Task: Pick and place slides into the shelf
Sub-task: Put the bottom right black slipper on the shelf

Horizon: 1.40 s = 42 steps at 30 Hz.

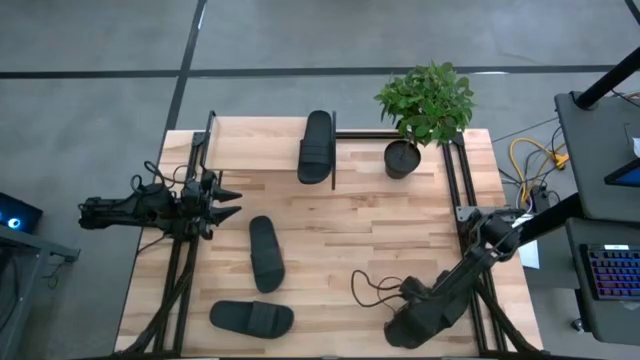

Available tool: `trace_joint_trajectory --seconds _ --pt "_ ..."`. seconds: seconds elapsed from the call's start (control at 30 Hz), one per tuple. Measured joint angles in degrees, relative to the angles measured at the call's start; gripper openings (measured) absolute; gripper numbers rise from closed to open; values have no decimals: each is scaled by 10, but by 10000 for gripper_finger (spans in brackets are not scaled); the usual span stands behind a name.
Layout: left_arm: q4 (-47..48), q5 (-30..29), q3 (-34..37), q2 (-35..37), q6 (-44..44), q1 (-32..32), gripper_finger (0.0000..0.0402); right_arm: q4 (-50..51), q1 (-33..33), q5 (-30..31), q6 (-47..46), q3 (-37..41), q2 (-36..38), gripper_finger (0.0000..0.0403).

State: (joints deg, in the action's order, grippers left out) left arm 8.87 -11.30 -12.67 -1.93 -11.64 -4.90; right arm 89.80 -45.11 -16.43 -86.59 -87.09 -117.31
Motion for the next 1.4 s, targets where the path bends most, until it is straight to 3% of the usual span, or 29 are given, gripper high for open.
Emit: trace_joint_trajectory --seconds 0.57,0.73,0.97,1.03,1.17,1.4 --pt "1 -1 0 0 0 0 167 -3 -4 -6 -15 21 -30 220" --pt "1 -1 0 0 0 0 167 -2 -4 -9 -22 23 -30 163" --pt "1 -1 0 0 0 0 167 7 -8 -16 -11 23 -30 29" --pt "1 -1 0 0 0 0 167 9 -10 -9 -10 24 -28 18" --pt "1 -1 0 0 0 0 167 5 -14 74 -25 16 -14 13" --pt "-3 3 0 -1 0 0 167 -3 -22 334 -63 -6 44 10"
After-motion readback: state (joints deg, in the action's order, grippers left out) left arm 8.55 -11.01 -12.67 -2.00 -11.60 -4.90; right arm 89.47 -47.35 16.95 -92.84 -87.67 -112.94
